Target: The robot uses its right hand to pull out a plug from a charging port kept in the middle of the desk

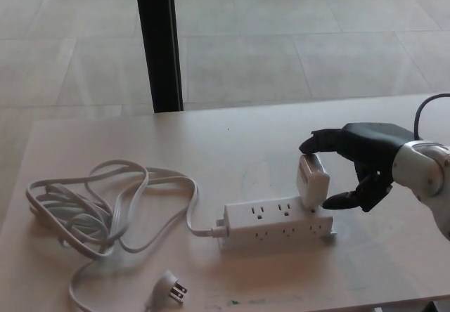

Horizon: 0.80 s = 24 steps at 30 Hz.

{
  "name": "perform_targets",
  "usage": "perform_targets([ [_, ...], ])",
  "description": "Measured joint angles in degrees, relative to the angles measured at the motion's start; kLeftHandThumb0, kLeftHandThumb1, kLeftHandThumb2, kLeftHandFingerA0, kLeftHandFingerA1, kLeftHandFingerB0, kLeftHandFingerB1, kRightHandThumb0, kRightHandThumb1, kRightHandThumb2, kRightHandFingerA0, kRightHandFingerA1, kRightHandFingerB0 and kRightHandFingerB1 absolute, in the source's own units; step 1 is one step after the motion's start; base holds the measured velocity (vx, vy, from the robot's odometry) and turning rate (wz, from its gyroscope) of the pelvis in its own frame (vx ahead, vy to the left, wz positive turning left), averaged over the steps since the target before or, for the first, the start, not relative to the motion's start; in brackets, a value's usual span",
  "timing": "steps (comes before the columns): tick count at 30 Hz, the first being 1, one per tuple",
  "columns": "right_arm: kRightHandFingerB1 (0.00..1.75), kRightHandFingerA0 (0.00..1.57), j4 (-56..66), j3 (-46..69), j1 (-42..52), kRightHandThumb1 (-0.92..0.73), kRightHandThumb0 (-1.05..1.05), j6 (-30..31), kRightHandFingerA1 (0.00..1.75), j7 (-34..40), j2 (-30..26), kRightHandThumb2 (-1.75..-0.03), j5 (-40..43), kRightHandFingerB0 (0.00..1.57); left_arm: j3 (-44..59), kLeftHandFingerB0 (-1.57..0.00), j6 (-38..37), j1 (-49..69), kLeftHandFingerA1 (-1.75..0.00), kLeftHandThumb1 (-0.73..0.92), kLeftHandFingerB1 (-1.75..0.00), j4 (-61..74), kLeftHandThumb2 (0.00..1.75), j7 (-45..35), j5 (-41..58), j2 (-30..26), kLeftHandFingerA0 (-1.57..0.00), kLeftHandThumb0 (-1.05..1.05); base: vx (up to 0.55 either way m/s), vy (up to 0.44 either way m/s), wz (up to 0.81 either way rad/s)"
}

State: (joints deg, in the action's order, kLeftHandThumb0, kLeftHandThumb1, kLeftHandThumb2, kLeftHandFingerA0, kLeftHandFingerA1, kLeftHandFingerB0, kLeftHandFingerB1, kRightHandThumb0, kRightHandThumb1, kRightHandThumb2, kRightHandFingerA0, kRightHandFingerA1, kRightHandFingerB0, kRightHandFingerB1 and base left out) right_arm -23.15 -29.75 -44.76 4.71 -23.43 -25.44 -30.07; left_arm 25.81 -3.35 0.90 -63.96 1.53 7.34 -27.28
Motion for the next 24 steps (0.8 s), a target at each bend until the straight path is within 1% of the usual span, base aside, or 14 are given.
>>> perform_targets([
  [2,0.34,0.78,-0.6,0.4,-0.6,-0.52,-0.75,-0.3,1.47,0.2,0.7,-0.63,-0.2,0.30,0.0,-0.73,0.0,0.0,-0.49,0.56,-0.43,0.0,0.58,0.0,0.1,0.0,-0.80,-0.61,0.00,0.000,0.00],
  [5,0.34,0.77,-1.9,0.7,-1.4,-0.59,-0.76,-1.0,1.49,0.7,1.6,-0.59,-0.7,0.30,0.0,-0.72,0.0,0.1,-0.51,0.56,-0.43,0.3,0.58,0.0,0.2,0.0,-0.81,-0.60,0.00,0.000,0.00],
  [6,0.44,0.87,-2.2,0.6,-1.6,-0.46,-0.79,-1.1,1.36,0.8,2.0,-0.84,-0.9,0.26,0.0,-0.71,0.0,0.1,-0.49,0.57,-0.43,0.3,0.58,0.0,0.2,0.0,-0.79,-0.60,0.00,0.000,0.00],
  [7,0.34,0.79,-2.8,0.6,-2.1,-0.58,-0.76,-1.3,1.41,0.9,2.6,-0.59,-1.1,0.30,0.0,-0.71,0.0,0.1,-0.51,0.57,-0.43,0.3,0.58,0.0,0.3,0.0,-0.82,-0.60,0.00,0.000,0.00],
  [9,0.33,0.79,-3.7,0.4,-2.7,-0.59,-0.75,-1.6,1.37,0.9,3.5,-0.58,-1.4,0.30,0.0,-0.70,0.0,0.0,-0.50,0.57,-0.43,0.3,0.58,0.0,0.3,0.0,-0.80,-0.59,0.00,0.000,0.00],
  [10,0.43,0.84,-4.0,0.4,-2.9,-0.48,-0.80,-1.8,1.16,0.9,3.7,-0.88,-1.5,0.21,0.0,-0.69,0.0,0.0,-0.49,0.57,-0.42,0.3,0.58,0.0,0.3,0.0,-0.79,-0.61,0.00,0.000,0.00],
  [14,0.43,0.82,-4.5,0.0,-3.3,-0.46,-0.76,-1.8,1.00,0.8,4.6,-0.85,-2.2,0.22,0.0,-0.69,0.0,0.0,-0.47,0.57,-0.42,0.3,0.59,0.0,0.4,0.0,-0.77,-0.60,0.00,0.000,0.00],
  [15,0.43,0.82,-4.5,-0.2,-3.3,-0.46,-0.76,-1.8,1.00,0.7,4.7,-0.85,-2.4,0.22,0.0,-0.69,0.0,0.0,-0.47,0.57,-0.42,0.2,0.59,0.0,0.4,0.0,-0.77,-0.60,0.00,0.000,0.00],
  [16,0.32,0.77,-4.5,-0.3,-3.3,-0.55,-0.73,-1.8,1.47,0.7,4.7,-0.60,-2.6,0.30,0.0,-0.67,0.0,0.0,-0.47,0.57,-0.42,0.2,0.58,0.0,0.5,0.0,-0.77,-0.60,0.00,0.000,0.00],
  [18,0.34,0.79,-4.6,-0.7,-3.4,-0.51,-0.75,-1.7,1.58,0.5,4.6,-0.61,-3.3,0.32,0.0,-0.69,0.0,0.0,-0.50,0.57,-0.43,0.2,0.58,0.0,0.6,0.0,-0.78,-0.60,0.00,0.000,0.00],
  [21,0.34,0.78,-4.9,-1.1,-3.4,-0.55,-0.77,-1.6,1.54,0.5,4.2,-0.57,-4.3,0.32,0.1,-0.68,0.0,0.0,-0.49,0.57,-0.42,0.2,0.59,0.0,0.7,0.0,-0.79,-0.60,0.00,0.000,0.00],
  [22,0.35,0.74,-5.0,-1.2,-3.4,-0.52,-0.76,-1.5,1.61,0.5,3.9,-0.61,-4.7,0.34,0.1,-0.69,0.0,0.0,-0.47,0.57,-0.42,0.2,0.59,0.0,0.7,0.0,-0.78,-0.61,0.00,0.000,0.00],
  [23,0.44,0.78,-5.1,-1.2,-3.4,-0.43,-0.75,-1.4,1.27,0.5,3.7,-0.88,-5.1,0.24,0.1,-0.68,0.0,0.0,-0.47,0.57,-0.42,0.2,0.58,0.0,0.7,0.0,-0.77,-0.60,0.00,0.000,0.00],
  [24,0.35,0.71,-5.3,-1.2,-3.4,-0.49,-0.81,-1.4,1.43,0.5,3.4,-0.65,-5.4,0.31,0.0,-0.68,0.0,0.1,-0.45,0.57,-0.42,0.2,0.59,0.0,0.7,0.0,-0.76,-0.60,0.00,0.000,0.00],
])
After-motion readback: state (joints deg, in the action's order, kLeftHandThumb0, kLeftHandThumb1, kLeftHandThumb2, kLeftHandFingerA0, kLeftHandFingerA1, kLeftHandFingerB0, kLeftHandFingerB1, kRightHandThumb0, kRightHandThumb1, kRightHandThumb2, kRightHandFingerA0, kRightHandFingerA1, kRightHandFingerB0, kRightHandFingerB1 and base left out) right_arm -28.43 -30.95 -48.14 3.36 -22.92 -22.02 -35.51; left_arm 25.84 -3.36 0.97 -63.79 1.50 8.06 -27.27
